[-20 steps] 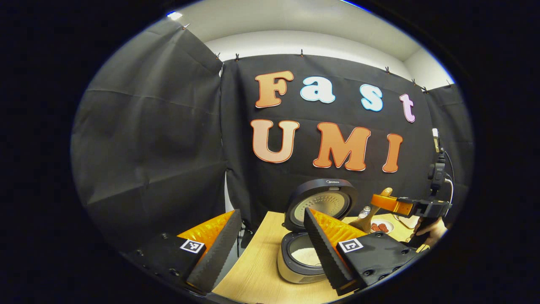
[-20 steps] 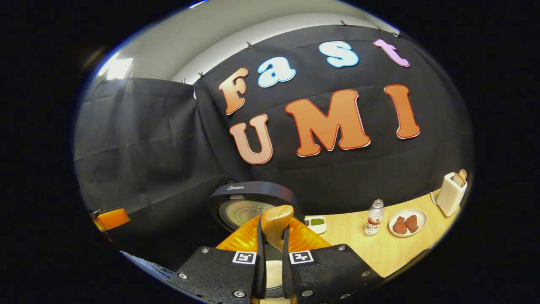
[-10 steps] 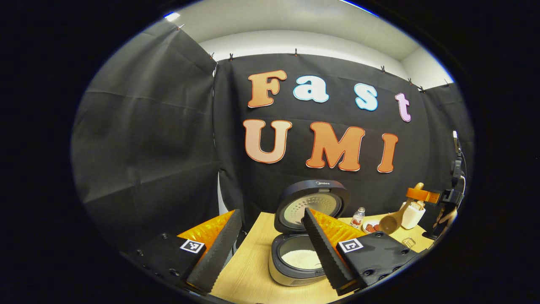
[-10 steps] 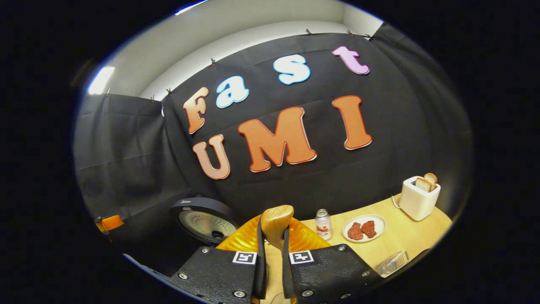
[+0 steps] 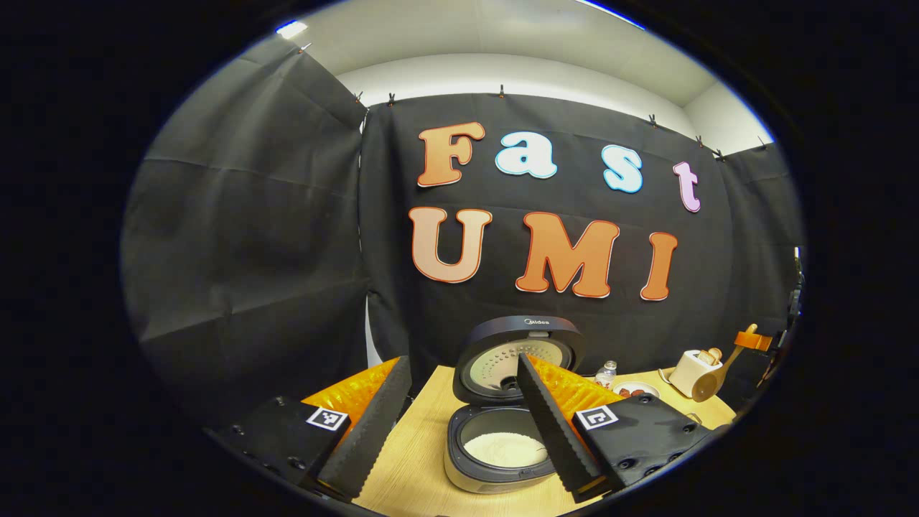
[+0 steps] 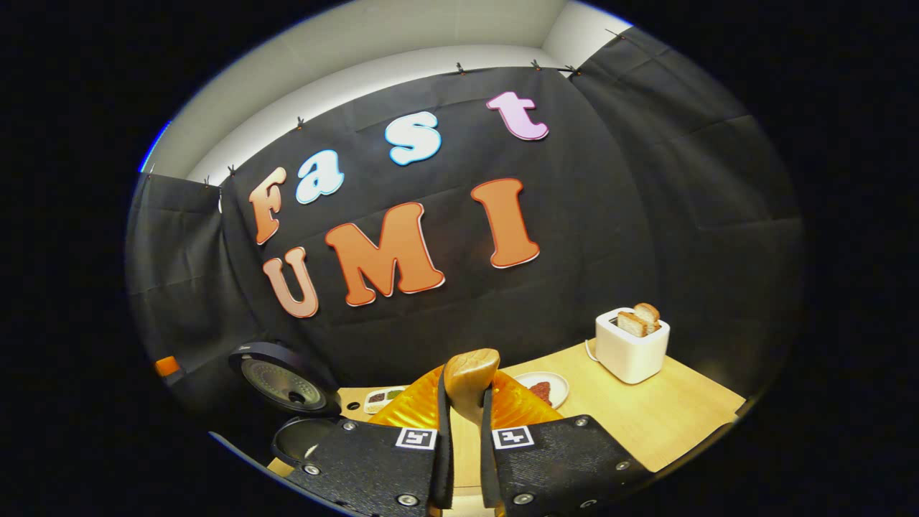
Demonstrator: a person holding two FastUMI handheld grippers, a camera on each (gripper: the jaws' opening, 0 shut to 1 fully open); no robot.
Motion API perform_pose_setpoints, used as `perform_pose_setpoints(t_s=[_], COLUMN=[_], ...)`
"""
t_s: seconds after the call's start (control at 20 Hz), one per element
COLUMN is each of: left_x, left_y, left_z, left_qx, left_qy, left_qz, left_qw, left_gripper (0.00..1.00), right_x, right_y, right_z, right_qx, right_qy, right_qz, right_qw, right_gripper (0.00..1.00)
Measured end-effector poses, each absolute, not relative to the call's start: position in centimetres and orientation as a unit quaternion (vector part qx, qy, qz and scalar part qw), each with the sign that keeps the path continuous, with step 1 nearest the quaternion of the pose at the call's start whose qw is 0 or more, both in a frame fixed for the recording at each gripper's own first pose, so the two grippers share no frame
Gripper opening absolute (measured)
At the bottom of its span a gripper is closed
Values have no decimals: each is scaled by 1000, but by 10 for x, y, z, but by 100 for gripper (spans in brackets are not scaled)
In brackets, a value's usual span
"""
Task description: Close the left gripper, press the button to open the rice cooker; take a wooden spoon from the chopstick holder with the right hand, scoop a spoonful of rice and pour it into the rice cooker, then put the wooden spoon back into the chopstick holder.
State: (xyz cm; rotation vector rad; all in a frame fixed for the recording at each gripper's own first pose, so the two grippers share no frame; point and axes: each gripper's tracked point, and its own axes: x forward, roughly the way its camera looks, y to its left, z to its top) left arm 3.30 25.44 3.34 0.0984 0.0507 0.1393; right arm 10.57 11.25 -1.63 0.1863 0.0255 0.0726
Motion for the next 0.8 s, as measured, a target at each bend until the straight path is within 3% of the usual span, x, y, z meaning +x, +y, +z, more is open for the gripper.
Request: perform_pose_setpoints(t_s=[0.15,0.2,0.35,0.4,0.45,0.5,0.8], left_x=[34,34,33,31,28,28,17], left_y=[243,240,234,231,228,226,222], left_z=[36,34,34,34,34,34,37], left_qx=[44,42,49,49,48,45,52], left_qy=[22,23,24,24,24,24,25], left_qz=[67,67,73,74,76,78,103], left_qw=[997,997,996,996,996,996,993], left_gripper=[97,97,97,97,97,97,99], right_x=[103,103,106,108,111,114,135], right_y=[83,76,56,50,45,40,27], right_z=[-31,-36,-58,-67,-77,-87,-148], right_qx=[99,103,109,109,111,115,131], right_qy=[24,27,41,47,55,62,107], right_qz=[15,9,-2,-6,-9,-10,-11], right_qw=[995,994,993,993,992,991,986], right_gripper=[14,19,19,14,19,14,14])
